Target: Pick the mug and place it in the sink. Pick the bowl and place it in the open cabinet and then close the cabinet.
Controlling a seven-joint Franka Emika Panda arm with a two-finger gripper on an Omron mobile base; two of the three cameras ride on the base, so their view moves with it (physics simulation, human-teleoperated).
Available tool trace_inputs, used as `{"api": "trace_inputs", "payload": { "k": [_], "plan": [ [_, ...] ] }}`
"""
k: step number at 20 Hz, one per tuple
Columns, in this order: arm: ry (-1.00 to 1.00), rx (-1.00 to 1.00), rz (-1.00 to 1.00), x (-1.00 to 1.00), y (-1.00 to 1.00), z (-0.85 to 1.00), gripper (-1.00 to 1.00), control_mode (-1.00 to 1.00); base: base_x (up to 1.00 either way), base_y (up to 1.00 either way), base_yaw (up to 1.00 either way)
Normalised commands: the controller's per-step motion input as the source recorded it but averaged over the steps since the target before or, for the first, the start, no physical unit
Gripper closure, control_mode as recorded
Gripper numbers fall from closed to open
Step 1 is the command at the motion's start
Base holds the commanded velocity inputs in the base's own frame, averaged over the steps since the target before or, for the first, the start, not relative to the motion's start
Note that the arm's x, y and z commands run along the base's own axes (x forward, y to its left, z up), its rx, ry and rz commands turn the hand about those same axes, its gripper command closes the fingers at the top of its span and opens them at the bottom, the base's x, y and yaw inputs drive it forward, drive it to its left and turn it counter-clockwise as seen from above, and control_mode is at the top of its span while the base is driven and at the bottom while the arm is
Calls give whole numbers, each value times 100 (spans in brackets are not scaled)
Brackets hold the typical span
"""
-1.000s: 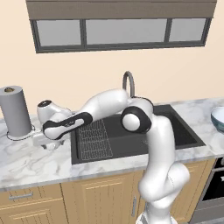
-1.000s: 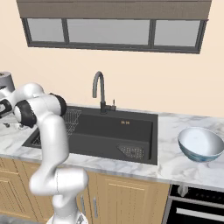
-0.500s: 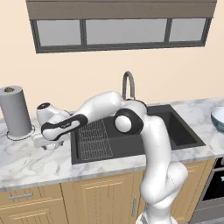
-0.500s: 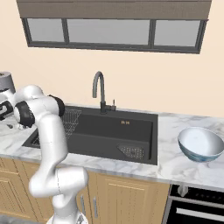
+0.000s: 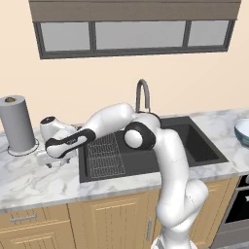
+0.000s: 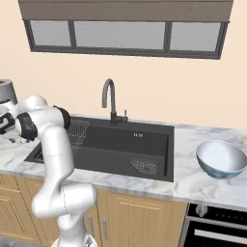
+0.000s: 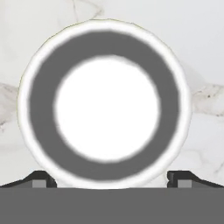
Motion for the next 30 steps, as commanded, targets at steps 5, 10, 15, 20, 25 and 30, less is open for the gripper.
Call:
{"api": "trace_inputs", "payload": {
  "k": [5, 10, 15, 20, 25, 30],
  "plan": [
    [0, 3, 0, -5, 0, -18, -100, -100, 0, 0, 0],
    [0, 4, 0, -8, -5, -13, -100, -100, 0, 0, 0],
    [0, 3, 0, 0, -10, -18, -100, -100, 0, 0, 0],
    [0, 0, 0, 0, -1, -19, 100, -100, 0, 0, 0],
    [0, 2, 0, -1, -7, -21, 100, -100, 0, 0, 0],
    [0, 5, 0, 0, -11, -22, 100, -100, 0, 0, 0]
  ]
}}
